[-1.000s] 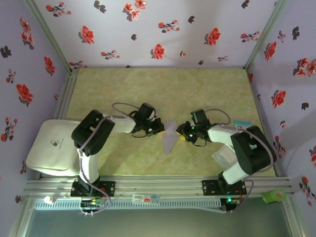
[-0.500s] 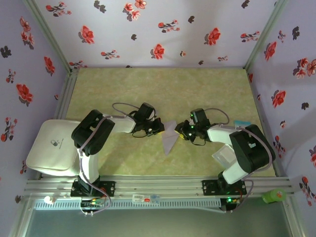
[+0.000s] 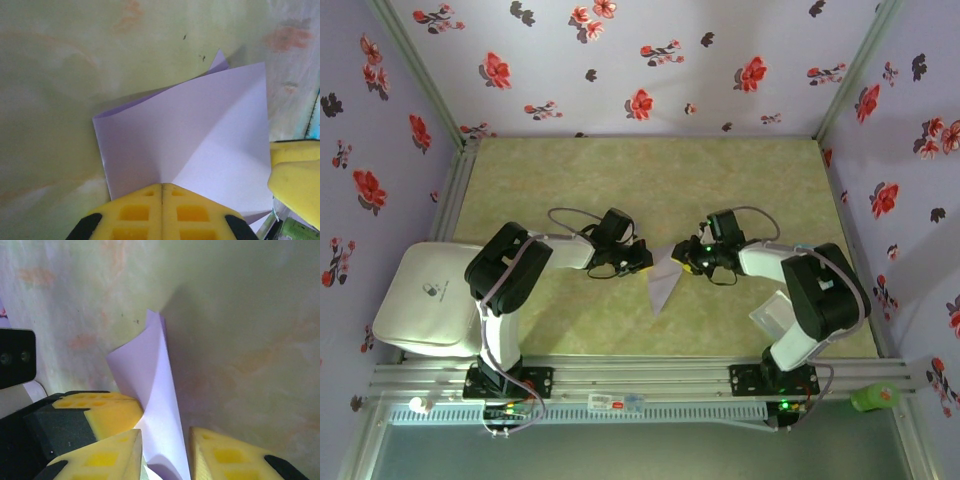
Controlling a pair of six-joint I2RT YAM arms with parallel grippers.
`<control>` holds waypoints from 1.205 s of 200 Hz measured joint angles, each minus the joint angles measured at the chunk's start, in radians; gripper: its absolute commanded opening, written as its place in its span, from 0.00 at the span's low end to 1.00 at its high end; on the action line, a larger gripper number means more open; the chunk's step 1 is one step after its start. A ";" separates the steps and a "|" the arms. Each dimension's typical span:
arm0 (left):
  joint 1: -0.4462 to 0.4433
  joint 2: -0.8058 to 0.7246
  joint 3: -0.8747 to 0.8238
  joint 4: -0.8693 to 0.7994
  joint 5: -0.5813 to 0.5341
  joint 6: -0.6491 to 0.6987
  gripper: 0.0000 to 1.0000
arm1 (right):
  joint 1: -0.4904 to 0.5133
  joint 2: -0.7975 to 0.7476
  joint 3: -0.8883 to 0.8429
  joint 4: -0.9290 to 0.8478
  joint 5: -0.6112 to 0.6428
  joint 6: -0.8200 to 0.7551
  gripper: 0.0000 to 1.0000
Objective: Fold a paper plane with a square sheet of paper (pick it up from the middle)
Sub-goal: Fold the wing for the fifth time at the center of the table.
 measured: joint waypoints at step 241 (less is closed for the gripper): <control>-0.047 -0.298 -0.110 0.014 -0.114 0.081 0.36 | -0.026 -0.078 -0.072 0.064 0.056 0.187 0.00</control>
